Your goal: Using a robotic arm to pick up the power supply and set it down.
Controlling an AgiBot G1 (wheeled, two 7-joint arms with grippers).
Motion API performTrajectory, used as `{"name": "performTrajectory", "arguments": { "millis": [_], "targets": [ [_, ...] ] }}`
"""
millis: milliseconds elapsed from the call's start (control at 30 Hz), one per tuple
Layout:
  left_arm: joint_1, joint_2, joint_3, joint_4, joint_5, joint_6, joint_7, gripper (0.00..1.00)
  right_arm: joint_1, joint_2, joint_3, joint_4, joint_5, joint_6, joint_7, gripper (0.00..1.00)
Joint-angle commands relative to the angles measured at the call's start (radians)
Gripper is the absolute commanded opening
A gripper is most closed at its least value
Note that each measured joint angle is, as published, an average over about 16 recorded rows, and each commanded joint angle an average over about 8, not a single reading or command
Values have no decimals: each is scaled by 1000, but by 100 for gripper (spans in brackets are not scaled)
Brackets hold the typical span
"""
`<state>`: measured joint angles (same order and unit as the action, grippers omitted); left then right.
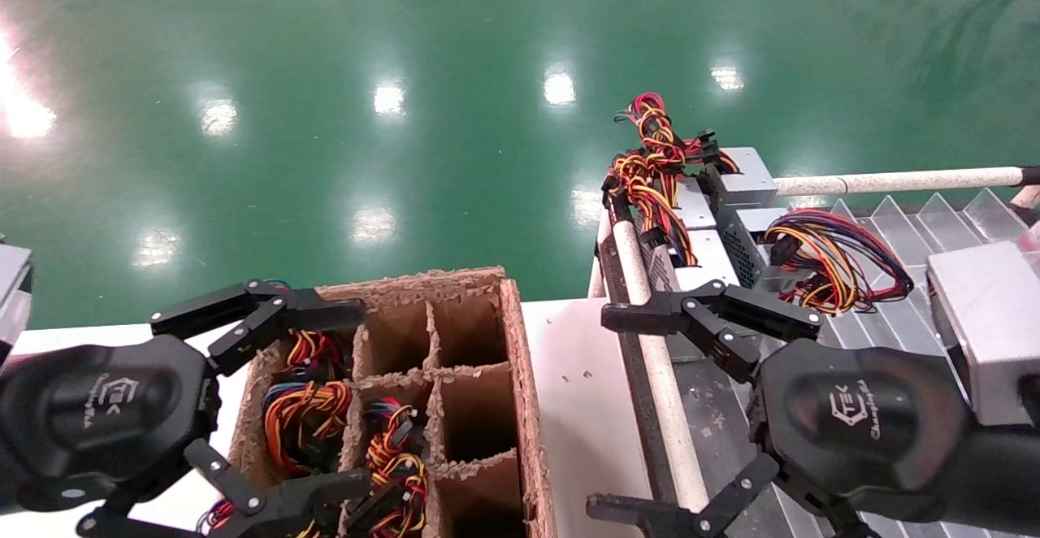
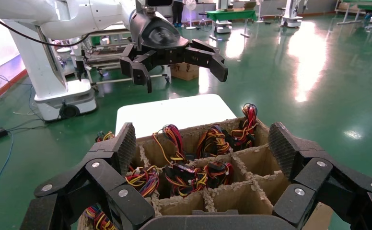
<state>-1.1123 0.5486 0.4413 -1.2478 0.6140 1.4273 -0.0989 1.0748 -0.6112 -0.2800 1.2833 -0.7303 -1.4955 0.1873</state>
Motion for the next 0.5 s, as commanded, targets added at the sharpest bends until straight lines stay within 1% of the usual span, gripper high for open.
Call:
{"name": "performTrajectory", "arguments": {
  "millis": [33,500],
  "targets": [
    [0,0,0,0,0,0,0,100,0,0,0,0,0,0,0,100],
    [0,0,0,0,0,0,0,100,0,0,0,0,0,0,0,100]
  ]
}}
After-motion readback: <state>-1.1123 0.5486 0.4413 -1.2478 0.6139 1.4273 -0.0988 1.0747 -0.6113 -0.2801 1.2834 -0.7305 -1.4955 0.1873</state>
